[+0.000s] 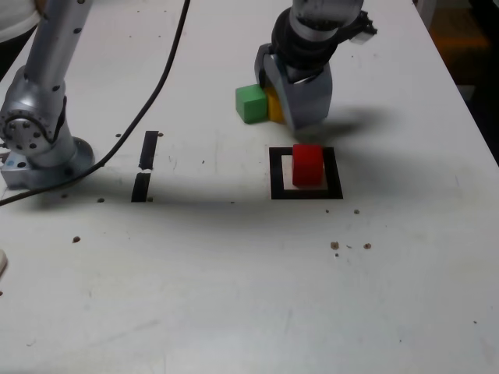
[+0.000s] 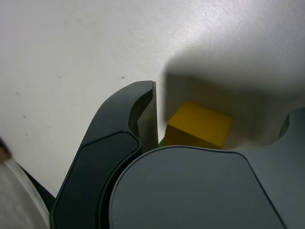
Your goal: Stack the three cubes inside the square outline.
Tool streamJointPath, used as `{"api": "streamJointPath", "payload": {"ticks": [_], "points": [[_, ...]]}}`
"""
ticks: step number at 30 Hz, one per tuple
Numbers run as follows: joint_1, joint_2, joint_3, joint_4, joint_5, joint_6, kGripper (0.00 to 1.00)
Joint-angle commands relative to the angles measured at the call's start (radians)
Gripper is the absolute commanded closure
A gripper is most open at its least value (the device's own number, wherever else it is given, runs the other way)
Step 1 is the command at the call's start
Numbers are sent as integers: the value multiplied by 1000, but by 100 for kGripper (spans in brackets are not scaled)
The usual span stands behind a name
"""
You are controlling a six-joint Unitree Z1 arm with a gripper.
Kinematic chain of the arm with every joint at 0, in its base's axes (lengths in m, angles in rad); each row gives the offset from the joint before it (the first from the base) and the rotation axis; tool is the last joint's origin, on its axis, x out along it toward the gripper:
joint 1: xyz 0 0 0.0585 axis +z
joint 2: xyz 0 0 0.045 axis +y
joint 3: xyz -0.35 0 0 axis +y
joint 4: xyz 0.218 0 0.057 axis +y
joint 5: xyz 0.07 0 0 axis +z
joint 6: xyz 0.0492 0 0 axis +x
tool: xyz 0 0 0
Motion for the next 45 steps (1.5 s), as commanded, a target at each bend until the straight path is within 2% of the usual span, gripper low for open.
{"api": "streamJointPath", "payload": {"ticks": [1, 5, 12, 14, 18, 19, 26, 38, 45], "points": [[4, 1, 10, -8, -10, 7, 5], [5, -4, 21, -21, -13, 15, 8], [5, -10, 30, -45, -9, 9, 21], [5, -11, 35, -63, -2, -12, 32], [5, -18, 61, -118, 35, -68, 64], [4, -19, 64, -121, 41, -74, 67], [-9, -14, 63, -110, 77, -136, 72], [-28, -8, 57, -101, 92, -252, 82], [-58, -7, 30, -60, 105, -340, 88]]}}
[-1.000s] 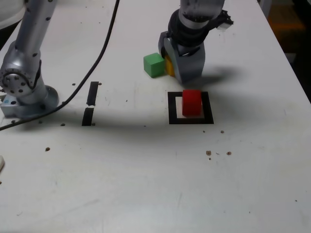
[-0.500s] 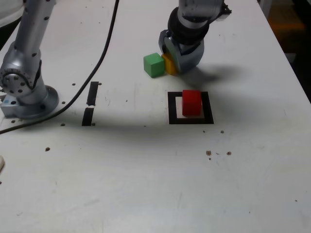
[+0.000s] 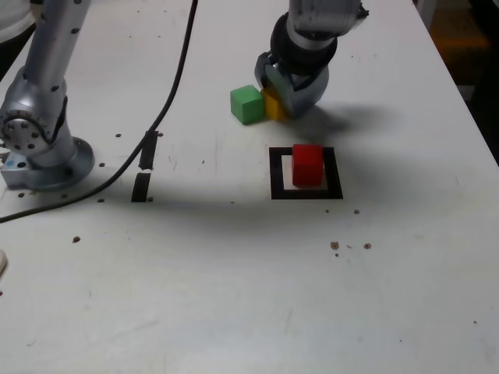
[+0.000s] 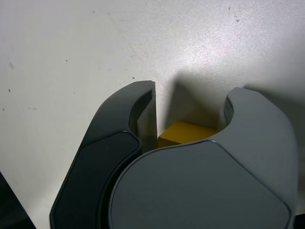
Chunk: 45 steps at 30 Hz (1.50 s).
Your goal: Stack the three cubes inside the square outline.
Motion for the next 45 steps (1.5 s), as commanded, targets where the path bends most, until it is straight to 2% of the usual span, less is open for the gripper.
{"api": "streamJointPath", "payload": {"ticks": [1, 5, 9, 16, 20, 24, 28, 32, 35, 39, 45], "points": [[-16, 3, -19, 25, 3, -34, 88], [-37, -1, -78, 108, -9, -83, 94], [-45, -15, -139, 187, -58, -90, 99], [-63, -58, -215, 287, -154, -93, 99], [-71, -112, -249, 349, -183, -113, 99], [-83, -162, -275, 406, -188, -161, 99], [-109, -172, -290, 453, -178, -240, 99], [-167, -150, -293, 505, -138, -410, 99], [-206, -146, -299, 546, -128, -546, 99], [-240, -131, -308, 597, -140, -674, 99], [-256, -101, -343, 655, -176, -725, 99]]}}
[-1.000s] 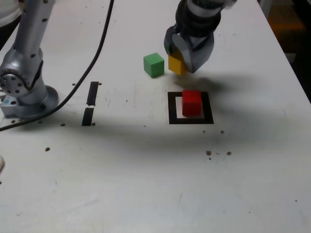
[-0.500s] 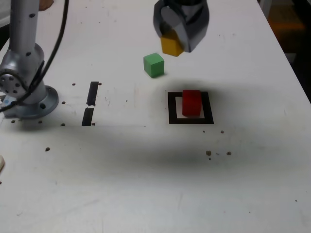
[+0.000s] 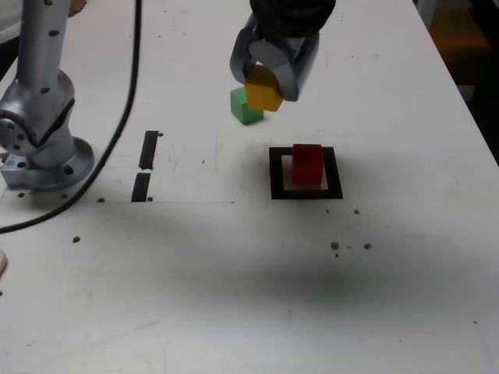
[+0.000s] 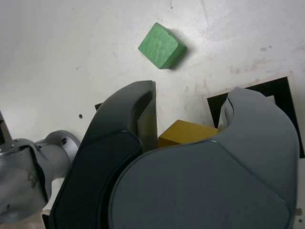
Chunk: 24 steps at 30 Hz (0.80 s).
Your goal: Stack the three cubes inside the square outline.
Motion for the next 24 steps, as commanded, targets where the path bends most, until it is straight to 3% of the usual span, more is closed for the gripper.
{"api": "streamJointPath", "payload": {"ticks": [1, 16, 24], "points": [[-5, 2, -20, 16, -5, -16, 99], [-41, 189, -258, 110, -50, -68, 100], [-51, 214, -298, 124, -78, -99, 100]]}}
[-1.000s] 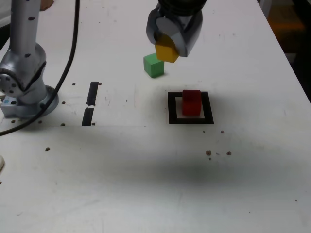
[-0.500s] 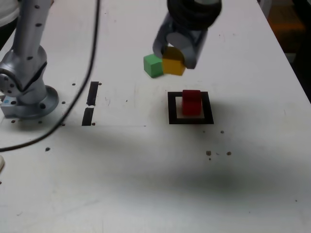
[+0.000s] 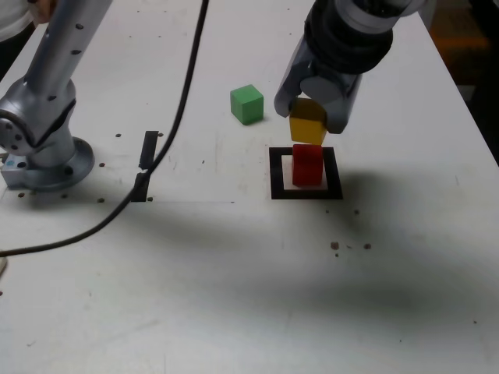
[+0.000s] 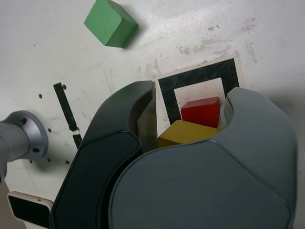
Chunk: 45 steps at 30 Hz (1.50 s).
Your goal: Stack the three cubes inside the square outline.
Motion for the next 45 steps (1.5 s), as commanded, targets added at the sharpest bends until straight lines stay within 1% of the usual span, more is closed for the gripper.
{"api": "streamJointPath", "payload": {"ticks": [1, 4, 11, 15, 25, 27, 33, 37, 42, 44, 45], "points": [[-1, 8, -9, 24, -7, -4, 100], [-1, 26, -18, 24, -11, -11, 100], [11, 74, -17, 24, -2, -21, 100], [20, 79, -4, 24, 6, -21, 100], [19, 91, -3, 24, 1, -21, 100], [19, 98, -10, 23, 6, -21, 100], [19, 103, -21, 22, 37, -21, 100], [19, 106, -21, 22, 41, -21, 99], [19, 108, -18, 22, 41, -21, 96], [19, 107, -16, 22, 40, -21, 92], [19, 107, -15, 23, 39, -21, 88]]}}
